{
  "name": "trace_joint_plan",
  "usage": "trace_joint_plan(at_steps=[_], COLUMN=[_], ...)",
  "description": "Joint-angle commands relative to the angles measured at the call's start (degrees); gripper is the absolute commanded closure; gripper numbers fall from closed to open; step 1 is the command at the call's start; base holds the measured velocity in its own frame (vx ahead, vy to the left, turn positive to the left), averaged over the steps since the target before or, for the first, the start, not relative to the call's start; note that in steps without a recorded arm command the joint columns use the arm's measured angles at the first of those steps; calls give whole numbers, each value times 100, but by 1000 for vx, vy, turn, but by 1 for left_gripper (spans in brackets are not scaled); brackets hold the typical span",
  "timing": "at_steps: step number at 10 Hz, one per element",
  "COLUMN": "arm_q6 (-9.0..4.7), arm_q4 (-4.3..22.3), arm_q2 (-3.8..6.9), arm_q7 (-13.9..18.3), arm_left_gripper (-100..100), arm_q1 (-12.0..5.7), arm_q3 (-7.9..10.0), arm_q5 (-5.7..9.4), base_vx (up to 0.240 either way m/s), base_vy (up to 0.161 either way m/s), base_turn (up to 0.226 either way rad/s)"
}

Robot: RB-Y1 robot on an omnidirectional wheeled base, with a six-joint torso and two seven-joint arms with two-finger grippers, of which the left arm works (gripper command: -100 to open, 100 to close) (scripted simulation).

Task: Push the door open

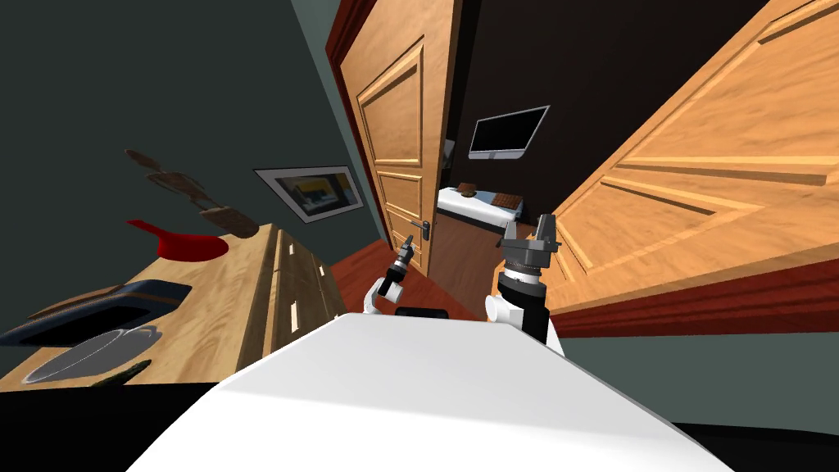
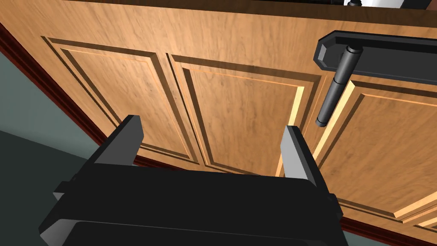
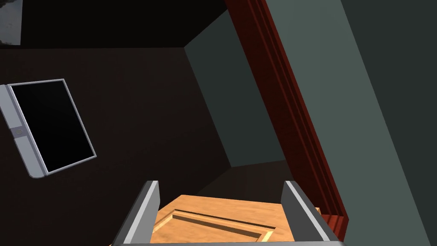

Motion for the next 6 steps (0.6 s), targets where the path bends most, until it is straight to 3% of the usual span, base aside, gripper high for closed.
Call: trace_joint_plan(at_steps=[1,6], arm_q6=[76,218], arm_q4=[158,843], arm_q2=[50,50], arm_q7=[107,342], arm_left_gripper=[-100,-100], arm_q1=[-91,-448], arm_q3=[-128,-572], arm_q5=[-16,-111], base_vx=[147,136], base_vy=[157,134], base_turn=[-33,-32])
